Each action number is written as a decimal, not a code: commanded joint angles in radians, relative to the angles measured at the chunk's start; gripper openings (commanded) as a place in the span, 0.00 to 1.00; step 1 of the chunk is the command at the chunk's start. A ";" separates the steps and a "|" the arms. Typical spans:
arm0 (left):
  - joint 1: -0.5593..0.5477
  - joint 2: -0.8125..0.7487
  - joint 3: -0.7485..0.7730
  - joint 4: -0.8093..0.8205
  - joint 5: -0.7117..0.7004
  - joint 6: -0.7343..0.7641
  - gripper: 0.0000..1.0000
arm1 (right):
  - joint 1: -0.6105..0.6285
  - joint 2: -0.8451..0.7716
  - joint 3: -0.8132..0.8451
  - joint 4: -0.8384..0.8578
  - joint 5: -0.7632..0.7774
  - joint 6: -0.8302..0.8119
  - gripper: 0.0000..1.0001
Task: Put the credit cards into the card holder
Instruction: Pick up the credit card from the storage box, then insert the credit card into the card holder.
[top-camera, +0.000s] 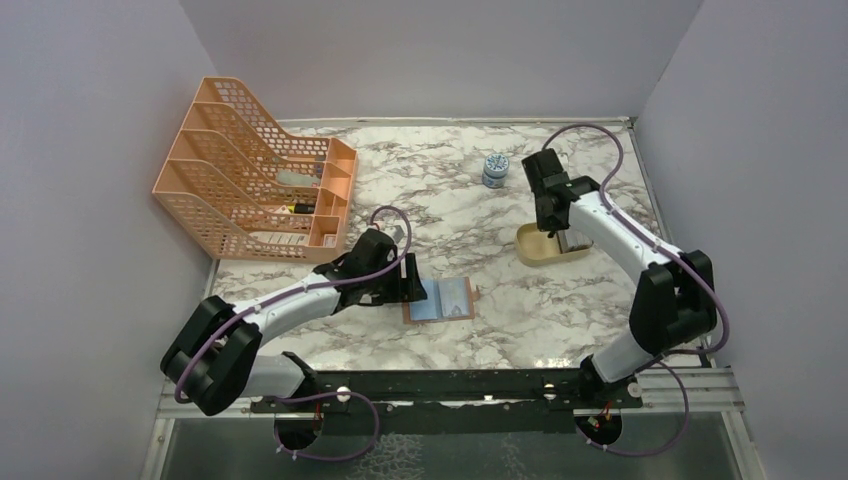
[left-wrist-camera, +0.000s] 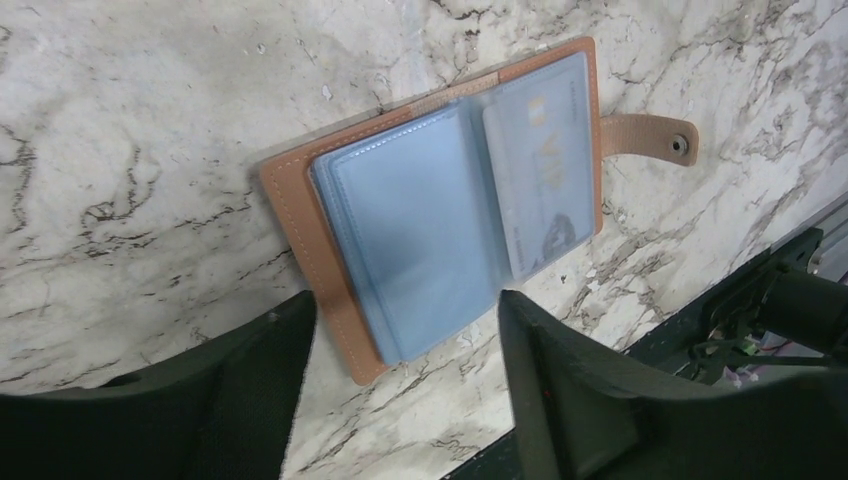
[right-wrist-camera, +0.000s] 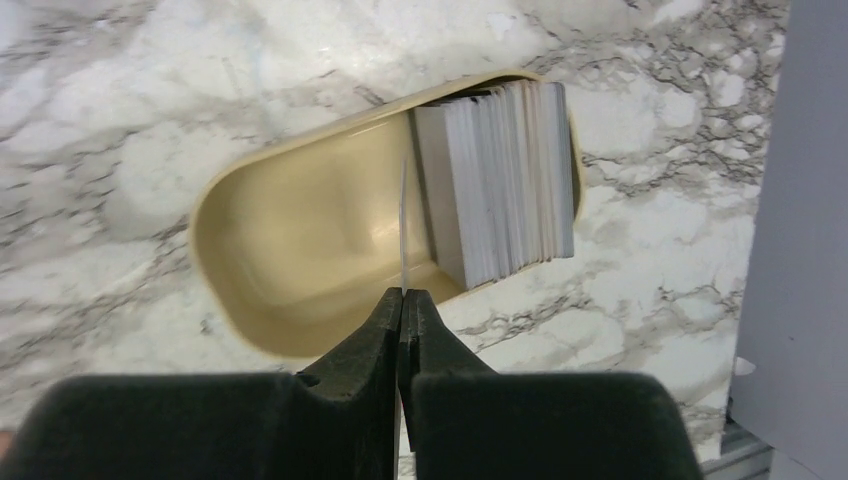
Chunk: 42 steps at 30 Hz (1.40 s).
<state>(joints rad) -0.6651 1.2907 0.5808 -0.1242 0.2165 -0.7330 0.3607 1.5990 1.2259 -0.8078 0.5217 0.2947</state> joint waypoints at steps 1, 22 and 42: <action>0.025 -0.001 0.045 -0.033 -0.006 0.035 0.60 | 0.032 -0.129 -0.028 -0.003 -0.201 0.026 0.01; 0.035 0.084 0.044 0.008 0.000 0.020 0.00 | 0.166 -0.348 -0.435 0.545 -0.995 0.333 0.01; 0.036 0.120 0.052 -0.027 -0.042 0.050 0.00 | 0.226 0.014 -0.484 0.769 -1.135 0.389 0.01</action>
<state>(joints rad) -0.6342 1.4010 0.6113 -0.1444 0.2031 -0.7017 0.5835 1.5459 0.7502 -0.1173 -0.5308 0.6807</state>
